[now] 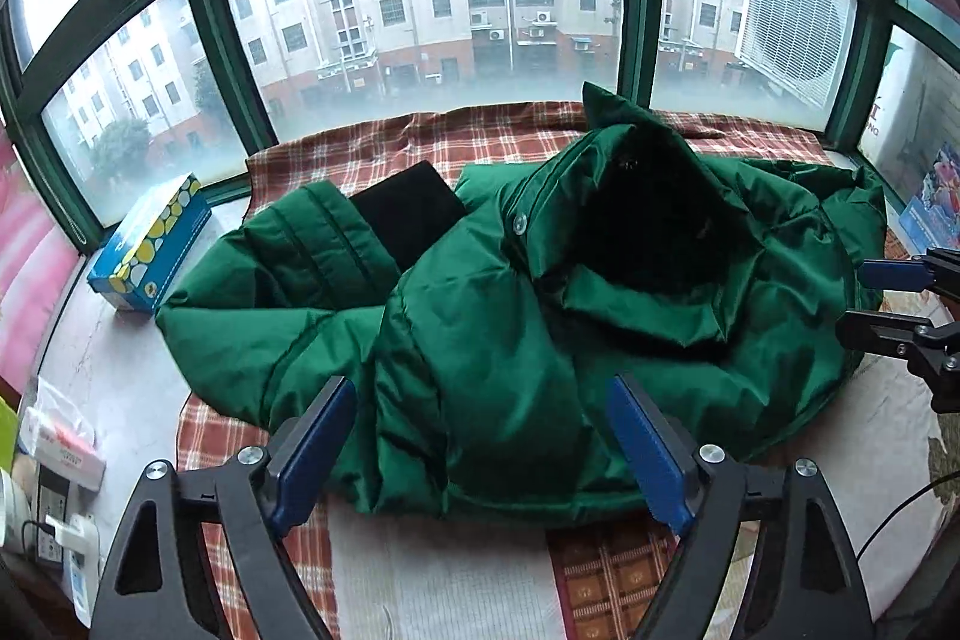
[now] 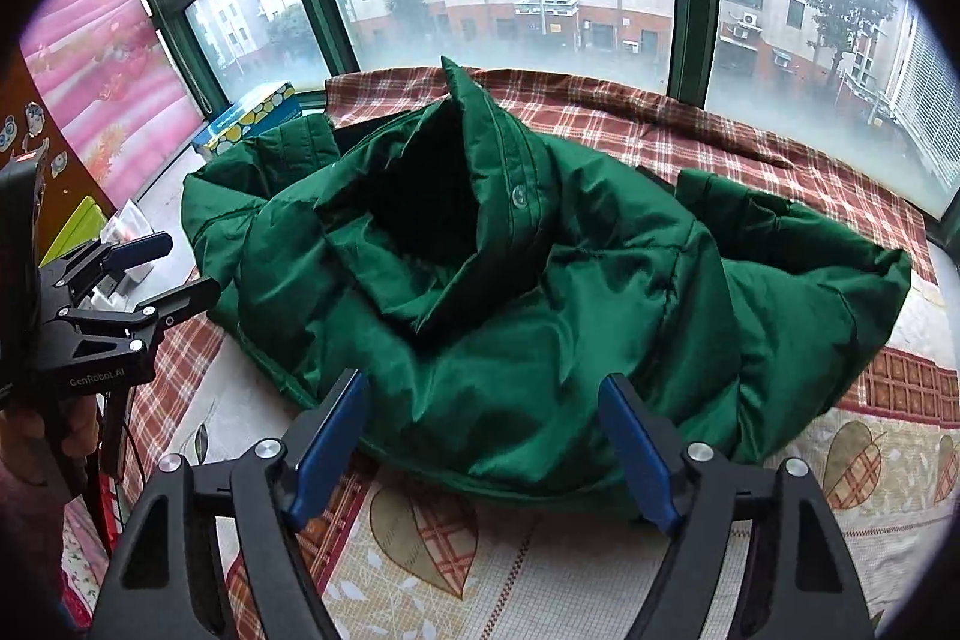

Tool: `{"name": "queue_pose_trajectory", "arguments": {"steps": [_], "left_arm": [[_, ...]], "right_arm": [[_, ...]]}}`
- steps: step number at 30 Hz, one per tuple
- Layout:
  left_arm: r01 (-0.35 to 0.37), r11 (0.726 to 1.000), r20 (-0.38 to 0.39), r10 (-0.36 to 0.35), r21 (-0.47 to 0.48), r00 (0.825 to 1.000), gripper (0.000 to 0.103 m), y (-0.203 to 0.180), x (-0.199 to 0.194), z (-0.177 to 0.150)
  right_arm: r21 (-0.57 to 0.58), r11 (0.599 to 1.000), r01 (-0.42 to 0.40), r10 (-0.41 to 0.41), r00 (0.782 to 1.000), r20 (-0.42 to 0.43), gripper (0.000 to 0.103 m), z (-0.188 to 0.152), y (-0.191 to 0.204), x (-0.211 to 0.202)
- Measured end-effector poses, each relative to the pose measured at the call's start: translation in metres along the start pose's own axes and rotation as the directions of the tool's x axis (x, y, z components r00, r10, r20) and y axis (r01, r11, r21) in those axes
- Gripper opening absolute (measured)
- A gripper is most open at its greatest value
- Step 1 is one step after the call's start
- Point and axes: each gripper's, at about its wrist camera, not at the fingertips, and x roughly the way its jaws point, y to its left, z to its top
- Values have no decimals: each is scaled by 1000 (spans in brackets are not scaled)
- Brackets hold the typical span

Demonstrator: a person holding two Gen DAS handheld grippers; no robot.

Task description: Fold large clothes

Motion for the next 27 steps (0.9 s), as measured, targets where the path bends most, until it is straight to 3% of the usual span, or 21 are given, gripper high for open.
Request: {"name": "queue_pose_trajectory", "arguments": {"steps": [3,5,7,9,12,13,14,16,18,19,22,27], "left_arm": [[4,999,-3,-4,49,1000,89,-10,27,33],[-33,995,5,33,89,999,89,-18,44,51],[-58,990,1,58,125,998,89,-22,62,66],[-75,985,-5,77,156,997,89,-28,80,76],[-74,976,-52,86,205,995,89,-35,107,79],[-82,972,-64,98,218,993,86,-36,115,78],[-84,970,-66,101,228,993,66,-38,120,76],[-50,972,-75,69,230,995,47,-36,122,71],[-17,977,-53,29,212,998,22,-32,111,67],[2,980,-46,7,201,999,16,-29,100,60],[13,978,-3,-13,208,1000,10,-25,62,46],[49,967,51,-64,251,997,10,-18,-15,3]], "right_arm": [[7,1000,7,-7,1000,-6,78,21,3,21],[4,1000,12,-12,1000,-20,75,30,7,37],[6,999,36,-36,999,-41,65,36,8,52],[16,999,50,-49,996,-71,42,38,6,66],[55,995,83,-76,990,-116,19,35,-3,78],[60,995,84,-76,990,-116,17,34,-5,76],[63,995,80,-73,992,-106,14,32,-7,71],[48,996,76,-72,994,-82,11,29,-6,55],[39,998,52,-50,997,-54,10,28,-2,38],[35,999,37,-36,998,-44,10,27,0,28],[-16,1000,25,-26,1000,-14,8,19,11,1],[-99,995,-31,33,999,22,8,-16,41,-53]]}}
